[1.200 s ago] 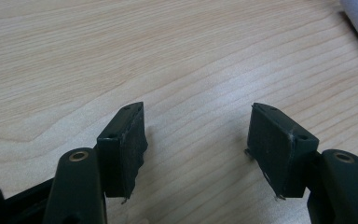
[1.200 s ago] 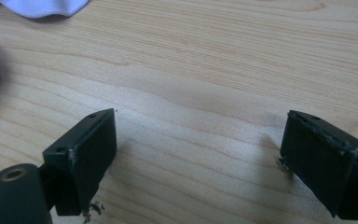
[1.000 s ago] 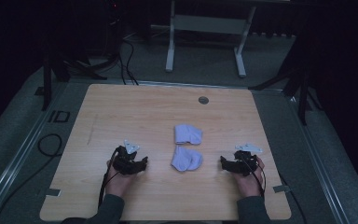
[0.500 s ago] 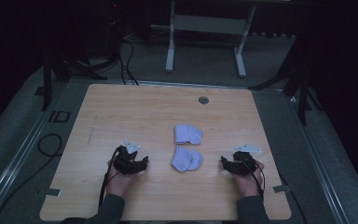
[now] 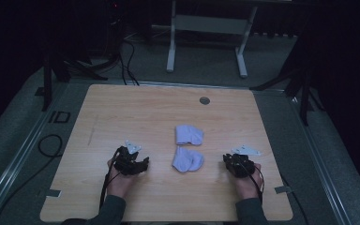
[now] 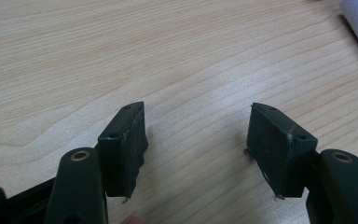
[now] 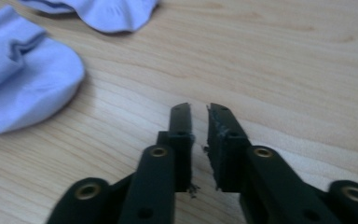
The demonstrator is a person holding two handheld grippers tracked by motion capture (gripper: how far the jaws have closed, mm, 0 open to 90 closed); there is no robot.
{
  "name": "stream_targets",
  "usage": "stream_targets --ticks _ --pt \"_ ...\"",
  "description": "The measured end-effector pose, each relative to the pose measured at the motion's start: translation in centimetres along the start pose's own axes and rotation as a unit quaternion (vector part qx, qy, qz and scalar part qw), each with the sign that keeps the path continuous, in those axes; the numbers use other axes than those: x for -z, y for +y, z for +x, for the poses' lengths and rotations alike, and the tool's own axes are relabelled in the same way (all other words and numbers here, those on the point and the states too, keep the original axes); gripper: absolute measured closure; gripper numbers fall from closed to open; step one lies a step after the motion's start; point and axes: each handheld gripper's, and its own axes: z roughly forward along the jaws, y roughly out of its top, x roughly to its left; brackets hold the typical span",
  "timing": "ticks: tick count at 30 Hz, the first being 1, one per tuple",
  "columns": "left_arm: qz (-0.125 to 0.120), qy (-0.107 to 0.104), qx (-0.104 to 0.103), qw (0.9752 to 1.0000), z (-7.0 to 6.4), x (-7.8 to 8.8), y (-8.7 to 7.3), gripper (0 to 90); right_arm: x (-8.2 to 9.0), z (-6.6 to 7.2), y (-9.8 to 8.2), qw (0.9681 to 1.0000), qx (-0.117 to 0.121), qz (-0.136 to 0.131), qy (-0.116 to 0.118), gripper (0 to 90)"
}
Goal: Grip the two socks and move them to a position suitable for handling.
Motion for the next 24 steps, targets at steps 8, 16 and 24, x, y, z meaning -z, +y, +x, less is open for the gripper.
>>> stream_targets --ticks 8,16,24 --pt "0.002 -0.003 -0.002 1.0 0.1 0.0 0.0 38.2 0.4 1.4 0.4 0.9994 0.021 -0.011 0.026 90.0" --pt "0.0 -0.001 0.001 1.0 0.0 0.0 0.0 38.7 0.6 2.6 1.3 0.997 0.043 -0.02 0.062 90.0" --pt "0.002 0.004 0.003 1.0 -0.2 0.3 -0.1 45.7 -0.3 4.4 2.5 0.9936 0.074 -0.021 0.083 90.0"
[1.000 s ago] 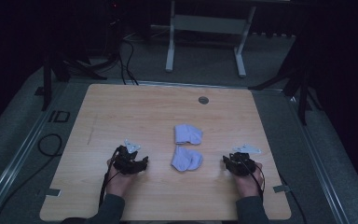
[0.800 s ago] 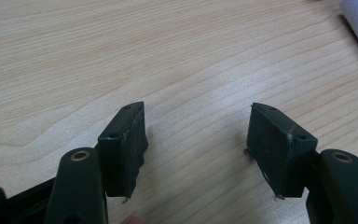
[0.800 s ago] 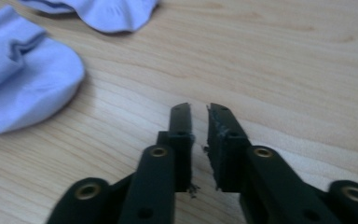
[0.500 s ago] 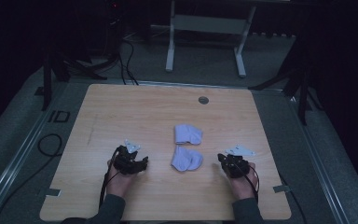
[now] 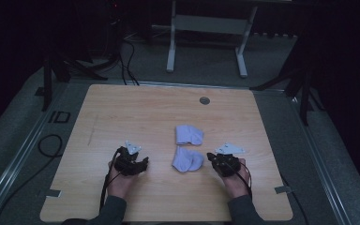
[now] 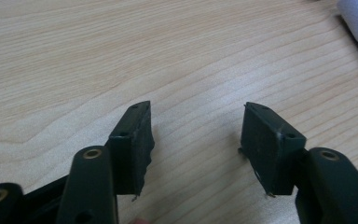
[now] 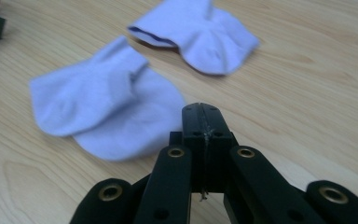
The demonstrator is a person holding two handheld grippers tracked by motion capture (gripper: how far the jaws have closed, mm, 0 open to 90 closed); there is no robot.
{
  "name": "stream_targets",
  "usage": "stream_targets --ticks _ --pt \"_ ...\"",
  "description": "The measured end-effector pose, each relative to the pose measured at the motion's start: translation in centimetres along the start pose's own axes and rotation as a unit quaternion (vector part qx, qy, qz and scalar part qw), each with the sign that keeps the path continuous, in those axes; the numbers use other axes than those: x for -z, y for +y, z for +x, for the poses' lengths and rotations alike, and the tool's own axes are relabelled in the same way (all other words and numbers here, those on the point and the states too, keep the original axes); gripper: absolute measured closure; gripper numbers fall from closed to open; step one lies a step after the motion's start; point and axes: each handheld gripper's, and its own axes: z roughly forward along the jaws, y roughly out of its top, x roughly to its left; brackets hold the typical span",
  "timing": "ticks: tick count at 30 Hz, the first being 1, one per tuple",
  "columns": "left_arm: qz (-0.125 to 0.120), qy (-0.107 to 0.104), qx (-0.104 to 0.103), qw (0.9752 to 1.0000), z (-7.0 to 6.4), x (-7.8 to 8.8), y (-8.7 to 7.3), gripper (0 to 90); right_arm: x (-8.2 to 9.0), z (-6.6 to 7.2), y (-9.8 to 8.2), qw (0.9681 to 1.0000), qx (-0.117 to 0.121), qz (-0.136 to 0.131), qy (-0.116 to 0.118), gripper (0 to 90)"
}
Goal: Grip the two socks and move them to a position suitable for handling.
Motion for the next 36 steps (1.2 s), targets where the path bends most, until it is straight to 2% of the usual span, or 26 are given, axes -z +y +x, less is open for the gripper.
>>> stream_targets --ticks 2,5,8,9,12,18,25,36 --pt "-0.001 0.007 -0.001 1.0 -0.2 0.2 0.0 48.0 -0.4 0.4 0.2 1.0 0.002 -0.003 0.002 90.0" --pt "-0.014 0.005 -0.003 0.9999 -0.4 0.8 0.1 49.8 -1.1 0.9 0.2 0.9999 -0.001 -0.003 0.012 90.0" --pt "-0.02 -0.008 -0.008 0.9997 -0.8 1.3 0.2 49.7 -2.1 1.4 -0.3 0.9997 0.005 0.015 0.019 89.9" --pt "-0.019 -0.014 -0.011 0.9997 -1.0 1.4 0.3 49.7 -2.1 1.4 -0.3 0.9997 0.005 0.015 0.019 89.9" --pt "-0.018 -0.024 -0.023 0.9993 -1.6 1.7 0.4 49.9 -3.0 1.4 -0.7 0.999 0.001 0.038 0.023 89.9" --pt "-0.015 -0.052 -0.043 0.9976 -3.1 2.1 0.7 50.7 -3.1 1.3 -0.8 0.9988 0.002 0.041 0.028 89.9" --pt "-0.031 -0.085 -0.071 0.9933 -5.0 2.7 1.5 51.1 -3.1 1.5 -0.7 0.9987 0.016 0.042 0.023 90.0" --pt "-0.035 -0.114 -0.126 0.9848 -8.1 2.2 2.7 53.0 -3.2 2.1 -0.7 0.9985 0.021 0.04 0.032 90.0"
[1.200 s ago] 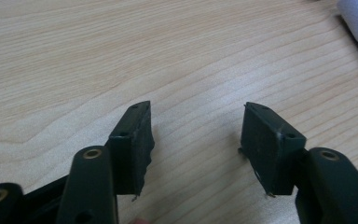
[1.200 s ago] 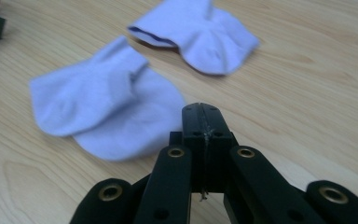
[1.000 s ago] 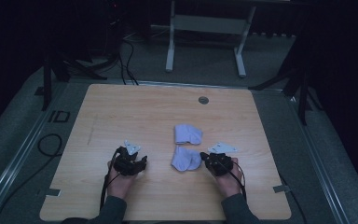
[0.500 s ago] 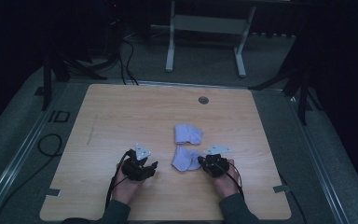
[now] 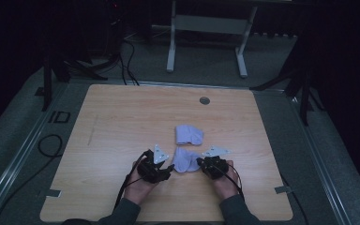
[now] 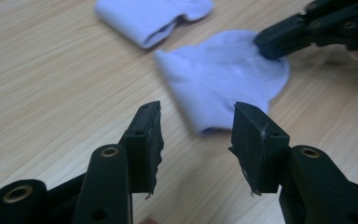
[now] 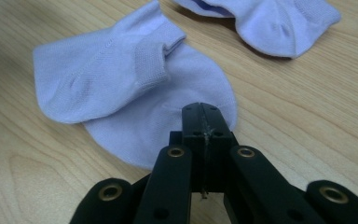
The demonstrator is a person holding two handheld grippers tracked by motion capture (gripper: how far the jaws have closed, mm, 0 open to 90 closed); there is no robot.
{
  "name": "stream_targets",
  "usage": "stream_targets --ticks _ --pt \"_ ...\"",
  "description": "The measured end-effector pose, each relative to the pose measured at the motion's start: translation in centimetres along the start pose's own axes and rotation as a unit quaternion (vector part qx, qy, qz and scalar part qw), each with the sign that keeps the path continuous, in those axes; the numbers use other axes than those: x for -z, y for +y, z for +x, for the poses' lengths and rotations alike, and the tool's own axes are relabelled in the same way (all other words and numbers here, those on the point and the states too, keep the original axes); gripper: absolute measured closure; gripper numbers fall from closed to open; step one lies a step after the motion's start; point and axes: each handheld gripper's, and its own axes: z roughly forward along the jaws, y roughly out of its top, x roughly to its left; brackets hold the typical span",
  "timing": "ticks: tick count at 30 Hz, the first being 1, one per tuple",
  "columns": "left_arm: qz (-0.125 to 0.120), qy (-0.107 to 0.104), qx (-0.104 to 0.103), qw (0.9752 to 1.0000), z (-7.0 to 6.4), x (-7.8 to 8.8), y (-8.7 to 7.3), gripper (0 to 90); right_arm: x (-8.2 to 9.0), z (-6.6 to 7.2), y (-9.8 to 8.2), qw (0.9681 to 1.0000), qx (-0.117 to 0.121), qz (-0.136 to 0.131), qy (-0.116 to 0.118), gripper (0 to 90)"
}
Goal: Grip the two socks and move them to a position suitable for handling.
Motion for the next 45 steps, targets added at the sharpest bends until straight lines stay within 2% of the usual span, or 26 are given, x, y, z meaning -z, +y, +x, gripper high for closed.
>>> stream_targets --ticks 3,4,8,15,23,32,36,38,41,43,44,45 --pt "0.002 -0.005 -0.011 0.9999 -0.7 -0.6 0.3 53.2 0.0 0.1 0.0 1.0 0.003 -0.001 0.002 90.0" --pt "0.003 -0.012 -0.018 0.9998 -1.1 -1.0 0.5 53.2 0.0 0.1 0.0 1.0 0.003 -0.001 0.002 90.0" --pt "0.005 -0.02 -0.024 0.9995 -1.7 -1.5 0.6 53.4 0.0 0.1 -0.1 1.0 -0.001 -0.003 0.003 90.0" --pt "0.011 -0.009 -0.046 0.9988 -2.5 -2.9 1.1 54.4 -0.1 -0.1 -0.2 0.9999 -0.004 -0.007 0.008 90.0" --pt "0.008 -0.019 -0.04 0.999 -3.0 -4.2 1.5 50.2 0.0 -0.1 -0.2 0.9999 -0.005 -0.01 0.009 90.0" --pt "0.017 -0.007 -0.04 0.999 -3.0 -5.8 1.9 49.6 0.0 -0.1 -0.3 0.9999 -0.007 -0.012 0.01 90.0" --pt "0.023 -0.005 -0.039 0.999 -3.5 -6.2 2.0 49.6 0.0 -0.2 -0.3 0.9998 -0.006 -0.012 0.012 90.0" --pt "0.032 0.004 -0.042 0.9986 -3.6 -6.4 2.0 49.7 0.0 -0.2 -0.3 0.9998 -0.007 -0.012 0.013 90.0" --pt "0.033 0.006 -0.032 0.9989 -3.6 -6.5 2.1 53.9 0.0 -0.2 -0.3 0.9998 -0.006 -0.012 0.013 90.0" --pt "0.034 0.007 -0.035 0.9988 -3.6 -6.2 2.0 61.3 0.0 -0.2 -0.3 0.9998 -0.008 -0.011 0.013 90.0" --pt "0.031 0.005 -0.035 0.9989 -3.5 -6.1 2.0 68.9 0.0 -0.2 -0.3 0.9998 -0.007 -0.012 0.013 90.0" --pt "0.03 0.003 -0.036 0.9989 -3.5 -5.9 2.0 68.9 0.0 -0.2 -0.3 0.9998 -0.007 -0.012 0.013 90.0"
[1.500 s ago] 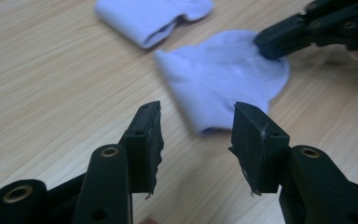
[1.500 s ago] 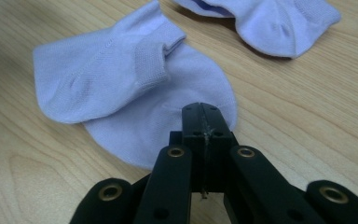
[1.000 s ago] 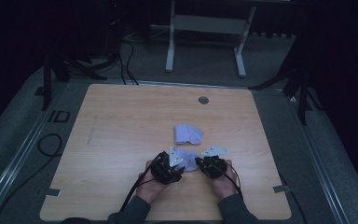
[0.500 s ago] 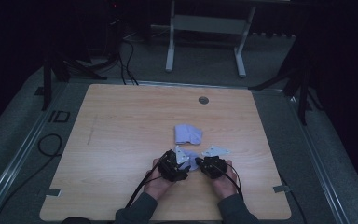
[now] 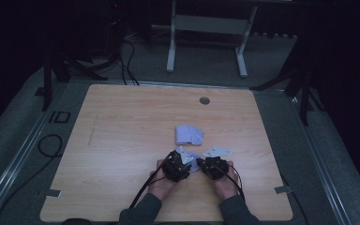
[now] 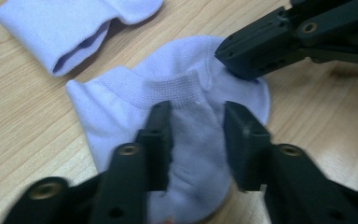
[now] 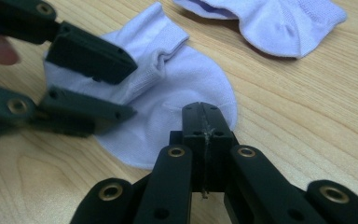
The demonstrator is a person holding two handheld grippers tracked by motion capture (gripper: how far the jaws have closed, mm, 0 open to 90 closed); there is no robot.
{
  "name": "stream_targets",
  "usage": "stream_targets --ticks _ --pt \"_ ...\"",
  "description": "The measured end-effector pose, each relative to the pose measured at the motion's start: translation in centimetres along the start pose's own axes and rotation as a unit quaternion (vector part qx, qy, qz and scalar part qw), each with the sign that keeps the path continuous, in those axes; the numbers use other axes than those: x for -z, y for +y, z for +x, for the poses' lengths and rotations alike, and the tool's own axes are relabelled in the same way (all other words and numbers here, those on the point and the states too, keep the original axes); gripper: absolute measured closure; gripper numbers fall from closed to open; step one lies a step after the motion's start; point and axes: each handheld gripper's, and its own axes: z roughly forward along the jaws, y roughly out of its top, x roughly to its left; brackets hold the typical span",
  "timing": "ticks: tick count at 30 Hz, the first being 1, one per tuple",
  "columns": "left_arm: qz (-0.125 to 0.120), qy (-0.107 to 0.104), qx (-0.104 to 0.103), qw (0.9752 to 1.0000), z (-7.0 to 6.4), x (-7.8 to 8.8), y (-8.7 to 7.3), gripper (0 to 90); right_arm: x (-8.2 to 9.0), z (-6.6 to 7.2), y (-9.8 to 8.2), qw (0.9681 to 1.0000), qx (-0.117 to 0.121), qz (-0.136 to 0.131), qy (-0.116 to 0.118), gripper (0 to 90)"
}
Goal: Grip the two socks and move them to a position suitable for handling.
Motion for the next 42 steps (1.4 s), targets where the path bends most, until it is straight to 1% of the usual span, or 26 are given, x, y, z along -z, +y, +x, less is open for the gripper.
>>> stream_targets --ticks 1,2,3,4,5,10,14,17,18,19,20,21,24,26,30,31,32,34,39,41,42 --pt "-0.002 -0.002 0.001 1.0 0.1 0.1 -0.1 73.7 0.0 0.0 0.0 1.0 0.0 0.0 0.0 90.0" --pt "-0.001 -0.005 0.002 1.0 0.1 0.2 -0.1 81.8 0.0 -0.1 -0.1 1.0 -0.002 -0.002 0.002 90.0" --pt "0.0 -0.007 0.002 1.0 0.2 0.2 -0.1 85.1 0.0 -0.1 -0.1 1.0 -0.003 -0.003 0.003 90.0" --pt "0.001 -0.007 0.001 1.0 0.2 0.3 -0.1 85.1 0.0 -0.1 -0.1 1.0 -0.003 -0.003 0.003 90.0" --pt "0.0 -0.007 0.001 1.0 0.3 0.3 -0.2 87.3 0.0 -0.1 -0.1 1.0 -0.005 -0.004 0.004 90.0" --pt "-0.007 -0.005 0.012 0.9999 0.6 0.7 -0.3 88.9 0.0 -0.2 -0.1 1.0 -0.007 -0.004 0.006 89.9" --pt "-0.01 -0.005 0.025 0.9996 1.2 1.1 -0.5 89.3 0.0 -0.3 -0.1 0.9999 -0.009 -0.004 0.009 89.9" --pt "-0.018 -0.003 0.036 0.9992 1.6 1.8 -0.6 89.2 0.0 -0.2 -0.1 0.9999 -0.008 -0.004 0.007 89.9" --pt "-0.022 -0.004 0.041 0.9989 1.8 2.1 -0.6 89.2 0.0 -0.2 -0.1 0.9999 -0.008 -0.004 0.008 89.9" --pt "-0.036 -0.027 0.071 0.9965 2.6 2.8 -0.9 89.0 0.0 -0.2 -0.2 0.9999 -0.009 -0.004 0.008 89.9" --pt "-0.036 -0.027 0.071 0.9965 2.6 2.8 -0.9 89.0 0.0 -0.2 -0.2 0.9999 -0.009 -0.004 0.008 89.9" --pt "-0.042 -0.033 0.083 0.9951 3.1 3.2 -1.0 89.0 0.0 -0.2 -0.2 0.9999 -0.009 -0.004 0.009 89.9" --pt "-0.05 -0.025 0.1 0.9933 4.2 4.2 -1.6 89.0 0.1 -0.3 -0.2 0.9999 -0.009 -0.004 0.009 89.9" --pt "-0.051 -0.015 0.105 0.9931 4.9 4.7 -2.0 89.0 0.1 -0.2 -0.2 0.9999 -0.009 -0.004 0.008 89.9" --pt "-0.039 -0.001 0.112 0.9929 6.1 5.1 -2.7 89.0 0.2 -0.2 -0.2 0.9999 -0.009 -0.003 0.009 89.9" --pt "-0.032 0.005 0.115 0.9928 6.7 5.1 -3.1 89.0 0.2 -0.3 -0.3 0.9999 -0.011 -0.001 0.01 89.8" --pt "-0.032 0.005 0.115 0.9928 6.7 5.1 -3.1 89.0 0.2 -0.3 -0.3 0.9999 -0.011 -0.001 0.01 89.8" --pt "-0.028 0.01 0.12 0.9923 7.1 5.2 -3.5 89.0 0.3 -0.3 -0.3 0.9999 -0.013 0.0 0.012 89.8" --pt "-0.019 0.019 0.134 0.9906 7.6 5.2 -4.4 89.0 0.4 -0.7 -0.4 0.9993 -0.026 -0.001 0.028 89.4" --pt "-0.012 0.024 0.134 0.9907 7.7 5.2 -4.9 89.0 0.5 -0.9 -0.5 0.9989 -0.031 -0.001 0.035 89.3" --pt "-0.009 0.024 0.135 0.9906 7.7 5.1 -5.2 88.9 0.5 -1.0 -0.5 0.9989 -0.029 0.0 0.036 89.3"
